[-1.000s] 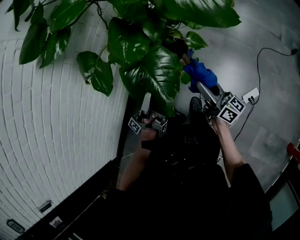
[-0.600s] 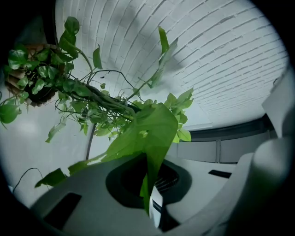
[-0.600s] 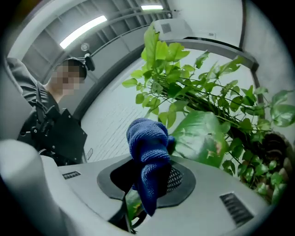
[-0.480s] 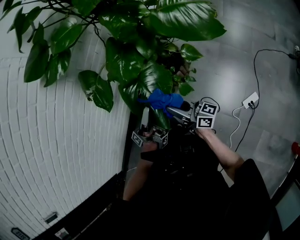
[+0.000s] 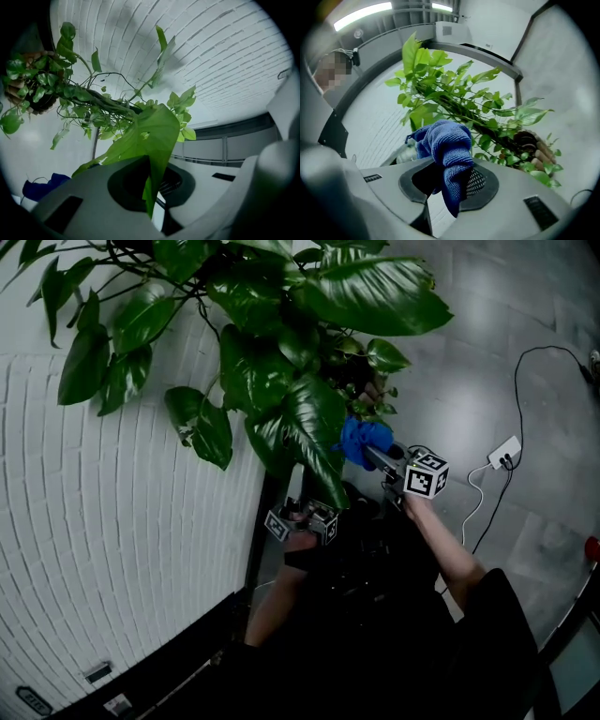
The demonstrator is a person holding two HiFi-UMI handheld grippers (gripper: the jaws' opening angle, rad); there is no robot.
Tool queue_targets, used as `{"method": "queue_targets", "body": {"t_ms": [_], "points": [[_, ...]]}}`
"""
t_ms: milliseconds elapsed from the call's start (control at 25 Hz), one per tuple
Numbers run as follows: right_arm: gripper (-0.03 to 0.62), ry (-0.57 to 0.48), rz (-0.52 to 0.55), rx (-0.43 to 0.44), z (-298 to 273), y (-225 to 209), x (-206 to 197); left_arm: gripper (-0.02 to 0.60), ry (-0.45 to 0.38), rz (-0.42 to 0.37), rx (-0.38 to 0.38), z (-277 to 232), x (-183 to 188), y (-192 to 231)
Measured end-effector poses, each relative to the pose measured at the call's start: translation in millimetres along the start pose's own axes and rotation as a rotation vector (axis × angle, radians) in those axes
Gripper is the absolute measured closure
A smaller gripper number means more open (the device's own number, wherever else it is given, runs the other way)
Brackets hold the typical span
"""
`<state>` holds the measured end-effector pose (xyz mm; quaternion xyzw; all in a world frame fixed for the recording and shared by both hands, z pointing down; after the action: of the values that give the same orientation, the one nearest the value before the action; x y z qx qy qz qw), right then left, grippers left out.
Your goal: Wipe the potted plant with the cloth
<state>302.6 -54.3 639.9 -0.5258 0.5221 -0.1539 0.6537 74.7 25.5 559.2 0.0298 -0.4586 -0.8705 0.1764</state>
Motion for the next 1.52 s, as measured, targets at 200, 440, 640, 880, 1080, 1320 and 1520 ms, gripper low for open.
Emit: {"method": "queue_targets", "body": {"t_ms": [200,440,640,880,1080,1320,1520], "points": [[0.477,0.029,-0.044,-0.224,23,-40,2,0.552,0.022,-0.103,0.077,7,8,-8],[0.477,-0.06,-0.112,-0.269,44,-53,20,0.428,0.038,-0.22,0.194,22,23,-27],[0.477,-0.193,-0.107,-0.168,43,-21,43,0.374,0.037,-0.277,0.226,37,46,-47],[0.477,-0.347,-0.077,0.004,36,55,45,0.373,0.073,-0.279,0.162,47,82,-70],[0.477,-0.44,-0.053,0.062,25,132,3,0.373,0.151,-0.236,0.078,69,124,-102],[0.477,-0.612,-0.149,0.069,-1,228,-113,0.373,0.219,-0.179,0.028,121,190,-153],[0.477,-0.617,-0.155,0.015,-6,284,-178,0.373,0.24,-0.071,-0.019,141,205,-180]]}}
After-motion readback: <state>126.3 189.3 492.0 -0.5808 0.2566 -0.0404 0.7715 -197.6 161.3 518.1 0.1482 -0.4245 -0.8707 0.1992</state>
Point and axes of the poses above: the fingertips, and each gripper's own axes: z backward along the fingers, y to its left, x out of its top, the point moved 9 cm from there along z, backward along the fingers, and after that the axes turned 7 degrees about -x, right-handed, at the moved point
